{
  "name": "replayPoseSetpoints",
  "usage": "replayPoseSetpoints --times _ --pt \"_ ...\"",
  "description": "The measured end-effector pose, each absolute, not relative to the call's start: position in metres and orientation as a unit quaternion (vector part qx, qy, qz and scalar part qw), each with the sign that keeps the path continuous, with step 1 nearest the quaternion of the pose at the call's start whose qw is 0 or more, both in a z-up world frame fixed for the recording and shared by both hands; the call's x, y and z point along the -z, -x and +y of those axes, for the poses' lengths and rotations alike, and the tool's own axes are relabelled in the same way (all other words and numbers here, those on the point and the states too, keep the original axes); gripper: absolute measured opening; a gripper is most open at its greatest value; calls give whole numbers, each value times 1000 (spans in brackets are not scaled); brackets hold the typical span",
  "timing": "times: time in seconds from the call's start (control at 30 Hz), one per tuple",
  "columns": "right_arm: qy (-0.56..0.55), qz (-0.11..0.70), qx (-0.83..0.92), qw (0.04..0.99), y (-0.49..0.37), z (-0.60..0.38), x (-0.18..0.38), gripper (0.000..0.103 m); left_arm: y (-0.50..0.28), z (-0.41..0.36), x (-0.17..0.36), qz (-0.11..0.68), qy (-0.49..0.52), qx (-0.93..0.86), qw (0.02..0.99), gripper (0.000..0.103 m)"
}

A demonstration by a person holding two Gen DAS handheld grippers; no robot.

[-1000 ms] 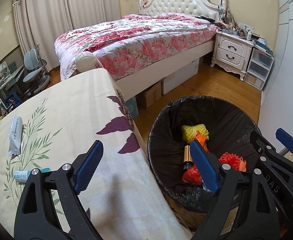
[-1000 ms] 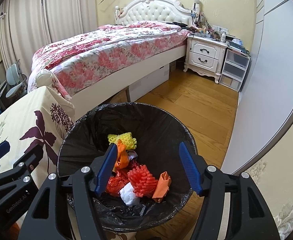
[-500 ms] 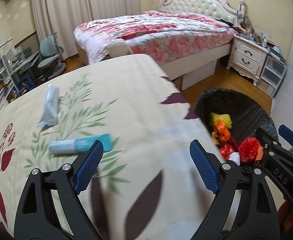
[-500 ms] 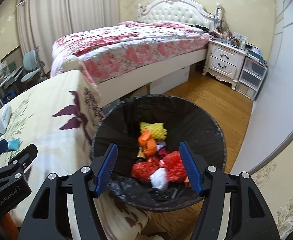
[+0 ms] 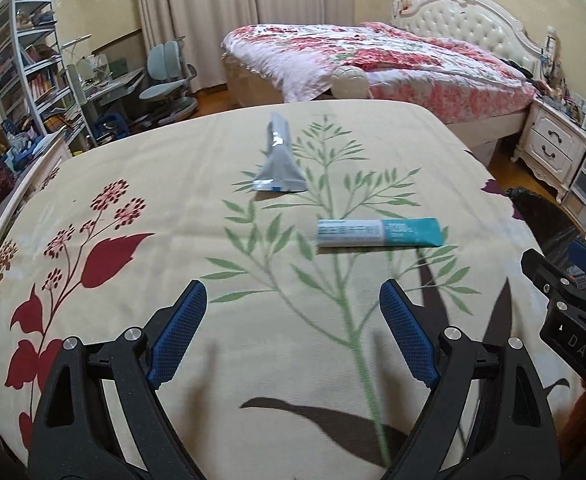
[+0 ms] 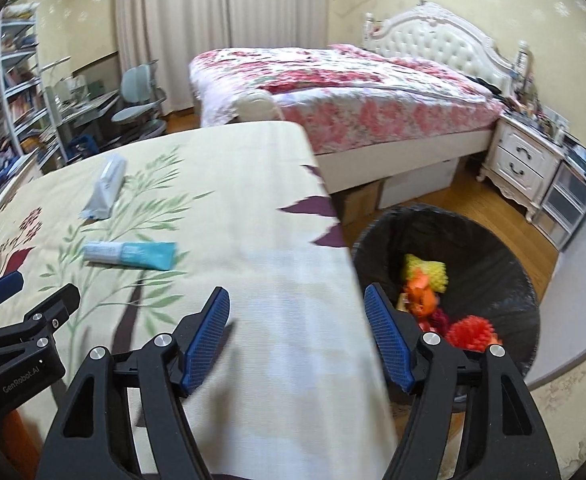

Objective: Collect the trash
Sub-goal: 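Return both open tools to the toothpaste tube and white packet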

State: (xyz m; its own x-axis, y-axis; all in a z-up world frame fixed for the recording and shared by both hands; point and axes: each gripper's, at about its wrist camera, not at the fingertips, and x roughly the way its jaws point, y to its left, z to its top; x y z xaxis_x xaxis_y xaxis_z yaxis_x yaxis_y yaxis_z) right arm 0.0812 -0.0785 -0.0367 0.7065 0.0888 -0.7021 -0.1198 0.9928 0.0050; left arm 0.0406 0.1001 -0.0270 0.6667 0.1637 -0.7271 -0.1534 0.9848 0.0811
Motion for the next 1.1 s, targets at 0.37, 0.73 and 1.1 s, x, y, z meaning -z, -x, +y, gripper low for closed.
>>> replayPoseSetpoints --times 0.37,0.73,1.1 --pt "75 395 -107 909 -91 -16 43 72 -24 150 30 405 12 -125 906 86" --pt "117 405 -117 899 -111 20 45 76 -19 169 32 410 38 -127 902 86" --pt "76 421 -92 899 -142 10 47 76 -20 173 35 414 51 -121 901 86"
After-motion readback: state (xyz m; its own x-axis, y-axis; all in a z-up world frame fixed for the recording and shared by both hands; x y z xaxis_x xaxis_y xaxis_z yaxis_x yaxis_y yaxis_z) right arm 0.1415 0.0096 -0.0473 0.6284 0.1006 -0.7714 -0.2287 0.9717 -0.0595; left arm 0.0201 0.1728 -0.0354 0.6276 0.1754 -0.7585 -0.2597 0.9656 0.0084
